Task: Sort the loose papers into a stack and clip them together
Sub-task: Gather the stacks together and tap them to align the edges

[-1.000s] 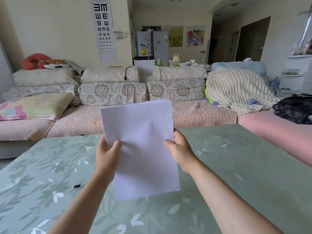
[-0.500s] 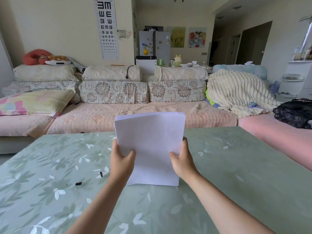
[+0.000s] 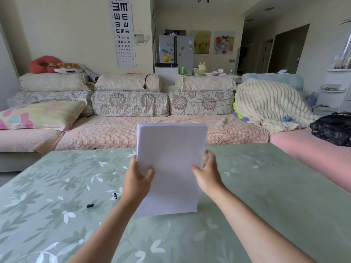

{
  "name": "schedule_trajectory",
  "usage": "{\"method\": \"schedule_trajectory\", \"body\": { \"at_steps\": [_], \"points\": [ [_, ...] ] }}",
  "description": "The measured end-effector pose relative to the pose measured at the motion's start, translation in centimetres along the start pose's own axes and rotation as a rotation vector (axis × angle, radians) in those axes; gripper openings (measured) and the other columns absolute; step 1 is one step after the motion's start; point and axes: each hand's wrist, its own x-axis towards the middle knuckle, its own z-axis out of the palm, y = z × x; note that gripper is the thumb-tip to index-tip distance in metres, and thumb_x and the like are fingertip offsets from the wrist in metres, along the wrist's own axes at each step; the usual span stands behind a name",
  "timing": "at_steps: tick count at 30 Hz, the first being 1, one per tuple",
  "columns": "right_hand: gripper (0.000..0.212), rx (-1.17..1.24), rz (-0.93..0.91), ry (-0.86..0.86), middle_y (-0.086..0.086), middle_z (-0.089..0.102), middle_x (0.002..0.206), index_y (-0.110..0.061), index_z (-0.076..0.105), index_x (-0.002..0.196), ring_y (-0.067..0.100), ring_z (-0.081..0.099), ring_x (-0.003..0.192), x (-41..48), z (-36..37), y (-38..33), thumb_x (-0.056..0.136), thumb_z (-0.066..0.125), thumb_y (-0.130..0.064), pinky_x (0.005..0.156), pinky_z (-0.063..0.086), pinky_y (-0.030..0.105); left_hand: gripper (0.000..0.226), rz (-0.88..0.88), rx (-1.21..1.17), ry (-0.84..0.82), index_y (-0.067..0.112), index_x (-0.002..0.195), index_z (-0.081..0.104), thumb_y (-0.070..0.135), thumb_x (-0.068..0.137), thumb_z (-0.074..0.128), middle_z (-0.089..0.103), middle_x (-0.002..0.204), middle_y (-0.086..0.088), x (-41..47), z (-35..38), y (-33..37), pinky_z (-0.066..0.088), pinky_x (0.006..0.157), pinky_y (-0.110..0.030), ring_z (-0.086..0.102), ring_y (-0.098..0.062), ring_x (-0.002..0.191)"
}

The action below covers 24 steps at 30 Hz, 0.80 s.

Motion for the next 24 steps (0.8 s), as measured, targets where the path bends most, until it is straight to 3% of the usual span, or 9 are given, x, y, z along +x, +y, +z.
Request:
{"method": "schedule_trajectory", "body": {
  "at_steps": [2, 4, 6, 8, 11, 13, 17, 21, 24],
  "points": [
    [0.089, -0.083, -0.191, 0.22, 0.02, 0.032, 0.152, -0.002, 0.022, 0.151, 0.033, 0.032, 0.141, 0.1, -1.1, -1.7, 0.078, 0.073, -0.007, 0.117, 0.025, 0.039, 0.026, 0.109, 0.234, 0.012, 0.015, 0.102, 0.046, 0.018, 0.082, 0.064, 0.062, 0.081, -0.003, 0.6, -0.8, 1.3, 0.048, 0.063, -0.039, 0.06, -0.032, 0.076],
    [0.095, -0.199, -0.494, 0.366, 0.021, 0.032, 0.152, 0.003, 0.023, 0.151, 0.035, 0.029, 0.142, 0.1, -2.8, -3.4, 0.072, 0.075, -0.007, 0.119, 0.023, 0.041, 0.031, 0.248, 0.454, 0.024, 0.013, 0.105, 0.045, 0.023, 0.083, 0.065, 0.06, 0.082, -0.007, 1.2, -1.9, 3.0, 0.041, 0.058, -0.037, 0.058, -0.036, 0.075],
    [0.086, -0.252, -0.712, 0.356, 0.014, 0.045, 0.143, -0.002, 0.034, 0.148, 0.029, 0.04, 0.135, -0.1, -4.5, -5.4, 0.07, 0.071, -0.009, 0.115, 0.031, 0.038, 0.032, 0.387, 0.634, 0.015, 0.014, 0.106, 0.046, 0.026, 0.083, 0.065, 0.061, 0.086, -0.01, 1.5, -3.0, 4.7, 0.034, 0.057, -0.034, 0.059, -0.037, 0.077],
    [0.064, -0.23, -0.767, 0.181, -0.006, 0.064, 0.113, -0.014, 0.056, 0.131, 0.017, 0.059, 0.109, -0.4, -5.5, -6.9, 0.07, 0.071, -0.009, 0.097, 0.045, 0.03, 0.03, 0.52, 0.73, -0.025, 0.015, 0.101, 0.047, 0.026, 0.08, 0.066, 0.061, 0.088, -0.007, 1.6, -3.7, 5.7, 0.031, 0.055, -0.032, 0.06, -0.036, 0.076],
    [0.025, -0.26, -0.616, -0.058, -0.011, 0.066, 0.082, -0.022, 0.065, 0.097, 0.014, 0.063, 0.078, -0.9, -5.3, -6.9, 0.074, 0.069, -0.013, 0.071, 0.048, 0.027, 0.032, 0.635, 0.817, -0.092, 0.018, 0.099, 0.05, 0.024, 0.073, 0.068, 0.063, 0.087, -0.001, 1.3, -4.5, 5.9, 0.029, 0.052, -0.029, 0.063, -0.032, 0.072],
    [0.024, -0.182, -0.456, -0.177, -0.008, 0.071, 0.094, -0.023, 0.066, 0.102, 0.011, 0.066, 0.088, -1.0, -4.7, -5.8, 0.081, 0.068, -0.011, 0.08, 0.05, 0.027, 0.033, 0.673, 0.848, -0.111, 0.019, 0.102, 0.051, 0.024, 0.074, 0.068, 0.065, 0.088, -0.001, 1.1, -4.7, 6.0, 0.027, 0.052, -0.028, 0.064, -0.032, 0.072],
    [0.03, 0.002, -0.268, -0.198, -0.003, 0.073, 0.105, -0.024, 0.064, 0.107, 0.014, 0.068, 0.099, -0.6, -4.1, -3.8, 0.087, 0.065, -0.003, 0.09, 0.049, 0.03, 0.035, 0.625, 0.897, -0.167, 0.026, 0.115, 0.055, 0.037, 0.083, 0.062, 0.07, 0.099, 0.001, 0.8, -4.7, 6.8, 0.031, 0.058, -0.031, 0.066, -0.032, 0.086],
    [0.024, 0.082, -0.109, -0.18, -0.001, 0.074, 0.101, -0.015, 0.065, 0.107, 0.016, 0.07, 0.095, -0.2, -4.7, -1.0, 0.089, 0.061, 0.0, 0.087, 0.052, 0.034, 0.034, 0.349, 1.038, -0.243, 0.037, 0.107, 0.06, 0.044, 0.074, 0.063, 0.07, 0.096, 0.003, 1.7, -6.9, 5.3, 0.038, 0.062, -0.028, 0.065, -0.025, 0.092],
    [0.025, 0.196, -0.014, -0.186, 0.001, 0.076, 0.1, -0.014, 0.067, 0.106, 0.02, 0.071, 0.096, -0.3, -4.9, 0.9, 0.091, 0.057, 0.004, 0.085, 0.054, 0.036, 0.019, 0.086, 0.735, -0.269, 0.031, 0.084, 0.064, 0.037, 0.068, 0.072, 0.067, 0.076, 0.008, 2.5, -8.5, 3.0, 0.044, 0.059, -0.027, 0.062, -0.02, 0.073]
  ]
}}
